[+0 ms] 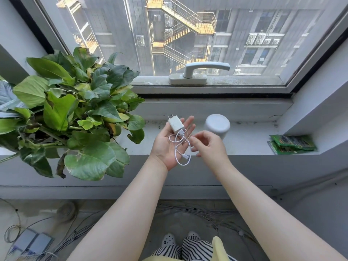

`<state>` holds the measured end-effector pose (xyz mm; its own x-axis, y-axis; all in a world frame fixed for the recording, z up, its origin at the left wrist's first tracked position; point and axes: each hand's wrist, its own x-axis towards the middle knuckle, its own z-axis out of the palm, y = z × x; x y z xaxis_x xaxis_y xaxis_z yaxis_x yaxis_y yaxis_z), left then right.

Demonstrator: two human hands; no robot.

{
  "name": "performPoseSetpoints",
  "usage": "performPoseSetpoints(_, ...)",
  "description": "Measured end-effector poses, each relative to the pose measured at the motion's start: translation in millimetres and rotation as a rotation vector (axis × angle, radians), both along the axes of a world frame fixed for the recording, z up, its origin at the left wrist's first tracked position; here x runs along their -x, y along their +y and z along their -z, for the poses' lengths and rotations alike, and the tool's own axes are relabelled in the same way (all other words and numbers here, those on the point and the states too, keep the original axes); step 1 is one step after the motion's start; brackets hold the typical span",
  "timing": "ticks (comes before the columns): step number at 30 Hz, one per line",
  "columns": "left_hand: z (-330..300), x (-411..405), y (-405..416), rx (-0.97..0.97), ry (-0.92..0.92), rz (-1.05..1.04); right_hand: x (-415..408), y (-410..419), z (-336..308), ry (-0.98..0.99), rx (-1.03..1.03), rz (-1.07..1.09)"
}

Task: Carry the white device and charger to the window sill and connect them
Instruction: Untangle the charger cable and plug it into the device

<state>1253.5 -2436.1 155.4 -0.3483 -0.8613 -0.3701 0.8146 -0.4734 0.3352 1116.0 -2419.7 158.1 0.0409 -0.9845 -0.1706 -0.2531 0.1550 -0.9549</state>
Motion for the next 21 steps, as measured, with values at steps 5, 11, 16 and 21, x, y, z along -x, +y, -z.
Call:
performPoseSetpoints(5, 0.3, 3.4, 1.3, 0.033, -0.064, -0.009, -8.0, 6.3, 0.2, -0.072, -0.15, -0.039)
performPoseSetpoints(11, 7.4, -1.9, -4.3, 0.005, -0.085, -0.03, -3.8, 3.9, -5.3, -0.173, -0.134, 0.022)
performPoseSetpoints(16, 7.5, -1.6, -4.8, -0.016, -0.059, -0.051, -1.3, 3.1, -7.5, -0.2, -0.21, 0.018)
performPoseSetpoints(21, 5.3, -2.2, -8.0, -0.018, -0.096, -0.072, 4.2, 4.7, -9.6, -0.17, -0.293, -0.062)
